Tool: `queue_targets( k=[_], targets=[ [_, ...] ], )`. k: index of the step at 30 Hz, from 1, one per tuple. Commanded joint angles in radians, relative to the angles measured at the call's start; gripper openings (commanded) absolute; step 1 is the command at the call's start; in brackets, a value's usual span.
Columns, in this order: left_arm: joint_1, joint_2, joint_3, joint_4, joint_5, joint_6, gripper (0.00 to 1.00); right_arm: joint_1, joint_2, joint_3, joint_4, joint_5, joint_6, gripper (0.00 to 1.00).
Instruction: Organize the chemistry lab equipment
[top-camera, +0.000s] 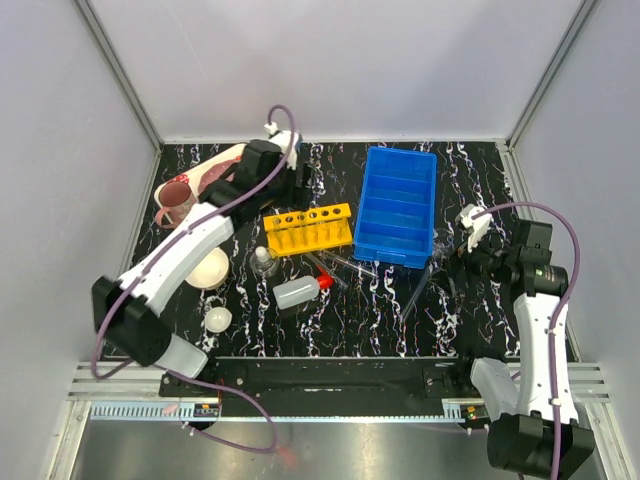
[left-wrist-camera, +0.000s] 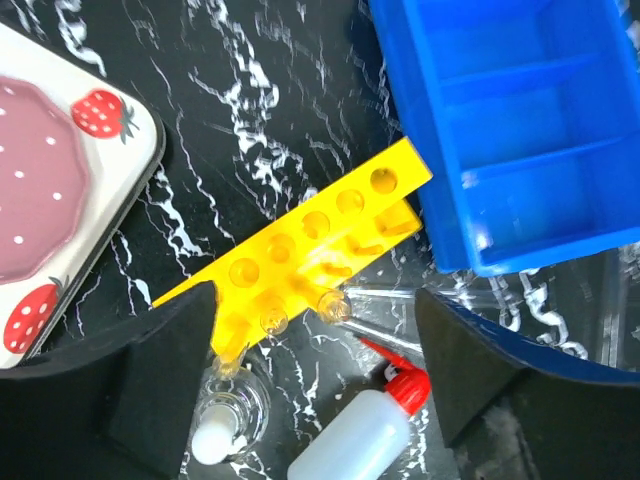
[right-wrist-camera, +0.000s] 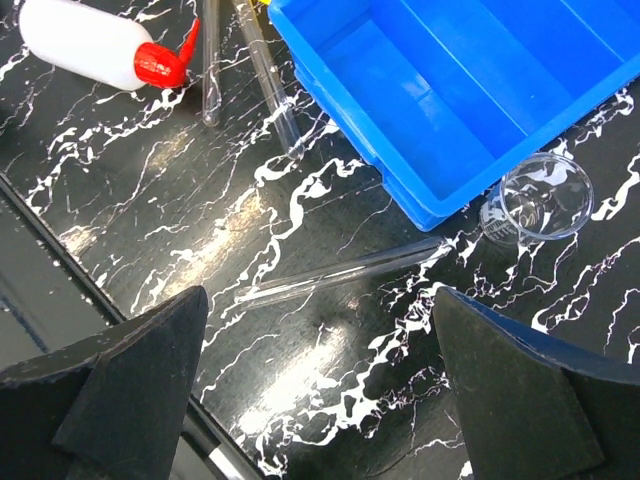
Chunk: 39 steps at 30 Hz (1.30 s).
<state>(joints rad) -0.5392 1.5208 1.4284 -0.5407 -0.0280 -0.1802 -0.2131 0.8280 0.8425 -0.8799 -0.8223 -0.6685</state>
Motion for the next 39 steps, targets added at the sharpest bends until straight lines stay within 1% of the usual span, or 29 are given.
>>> queue_targets(
  k=[1, 2, 3, 4, 5, 6, 7, 8, 10, 11, 12, 13, 14, 16, 17, 18, 20, 23, 24, 27, 28, 30, 31, 32, 34, 37, 39],
  targets=[
    [0.021, -0.198, -0.06, 0.062, -0.07, -0.001, 0.95, -0.006, 0.081, 0.119, -0.167, -0.062, -0.17, 1.0],
    [0.03, -0.267, -0.084, 0.08, -0.082, -0.004, 0.99, -0.008, 0.104, 0.153, -0.327, -0.137, -0.382, 1.0],
    [0.034, -0.302, -0.109, 0.09, -0.088, -0.001, 0.99, -0.006, 0.15, 0.164, -0.423, -0.167, -0.523, 1.0],
    [0.041, -0.341, -0.161, 0.096, -0.089, 0.001, 0.99, -0.006, 0.17, 0.171, -0.515, -0.187, -0.804, 1.0],
    [0.053, -0.414, -0.189, 0.102, -0.09, -0.001, 0.99, -0.005, 0.192, 0.173, -0.66, -0.195, -0.927, 1.0],
    [0.059, -0.451, -0.215, 0.102, -0.09, -0.005, 0.99, -0.005, 0.23, 0.17, -0.709, -0.187, -1.026, 1.0],
    [0.067, -0.49, -0.267, 0.101, -0.087, -0.013, 0.99, 0.001, 0.247, 0.168, -0.743, -0.175, -1.101, 1.0],
    [0.077, -0.561, -0.293, 0.094, -0.081, -0.025, 0.99, 0.01, 0.263, 0.168, -0.752, -0.137, -1.156, 1.0],
    [0.082, -0.632, -0.369, 0.082, -0.05, -0.038, 0.99, 0.062, 0.295, 0.165, -0.749, -0.068, -1.206, 1.0],
    [0.085, -0.698, -0.396, 0.07, -0.038, -0.053, 0.99, 0.09, 0.304, 0.161, -0.725, 0.013, -1.232, 1.0],
    [0.084, -0.729, -0.42, 0.062, -0.026, -0.064, 0.99, 0.119, 0.307, 0.156, -0.702, 0.049, -1.229, 1.0],
    [0.084, -0.76, -0.469, 0.058, 0.0, -0.076, 0.99, 0.148, 0.303, 0.149, -0.676, 0.084, -1.212, 1.0],
    [0.085, -0.821, -0.496, 0.048, 0.01, -0.102, 0.99, 0.206, 0.298, 0.132, -0.622, 0.148, -1.206, 1.0],
    [0.084, -0.9, -0.568, 0.039, 0.022, -0.134, 0.99, 0.302, 0.289, 0.103, -0.565, 0.225, -1.182, 1.0],
    [0.084, -0.927, -0.589, 0.038, 0.023, -0.162, 0.99, 0.358, 0.289, 0.093, -0.514, 0.248, -1.175, 1.0],
    [0.084, -0.948, -0.626, 0.033, 0.057, -0.177, 0.99, 0.388, 0.298, 0.086, -0.49, 0.268, -1.171, 1.0],
    [0.084, -1.008, -0.657, 0.03, 0.068, -0.217, 0.99, 0.438, 0.322, 0.084, -0.426, 0.296, -1.113, 0.99],
    [0.084, -1.057, -0.697, 0.03, 0.082, -0.252, 0.99, 0.455, 0.39, 0.101, -0.4, 0.29, -1.045, 0.96],
    [0.084, -1.065, -0.707, 0.03, 0.091, -0.255, 0.99, 0.466, 0.411, 0.101, -0.39, 0.285, -1.028, 0.94],
    [0.084, -1.067, -0.709, 0.033, 0.095, -0.258, 0.99, 0.498, 0.41, 0.099, -0.303, 0.233, -0.785, 0.9],
    [0.084, -1.056, -0.704, 0.031, 0.097, -0.257, 0.99, 0.503, 0.407, 0.11, -0.245, 0.183, -0.567, 0.89],
    [0.084, -1.042, -0.701, 0.035, 0.108, -0.252, 0.99, 0.505, 0.381, 0.128, -0.209, 0.128, -0.359, 0.88],
    [0.084, -1.028, -0.701, 0.047, 0.112, -0.254, 0.99, 0.505, 0.366, 0.132, -0.182, 0.095, -0.213, 0.88],
    [0.084, -1.024, -0.703, 0.053, 0.12, -0.254, 0.99, 0.505, 0.327, 0.126, -0.154, 0.1, -0.138, 0.89],
    [0.084, -1.01, -0.711, 0.077, 0.134, -0.263, 0.99, 0.489, 0.309, 0.109, -0.111, 0.142, 0.011, 0.89],
    [0.085, -0.998, -0.715, 0.107, 0.161, -0.284, 0.99, 0.488, 0.316, 0.073, -0.111, 0.219, 0.03, 0.86],
    [0.084, -0.996, -0.718, 0.116, 0.175, -0.3, 0.99, 0.489, 0.339, 0.06, -0.114, 0.236, 0.024, 0.81]
  ],
)
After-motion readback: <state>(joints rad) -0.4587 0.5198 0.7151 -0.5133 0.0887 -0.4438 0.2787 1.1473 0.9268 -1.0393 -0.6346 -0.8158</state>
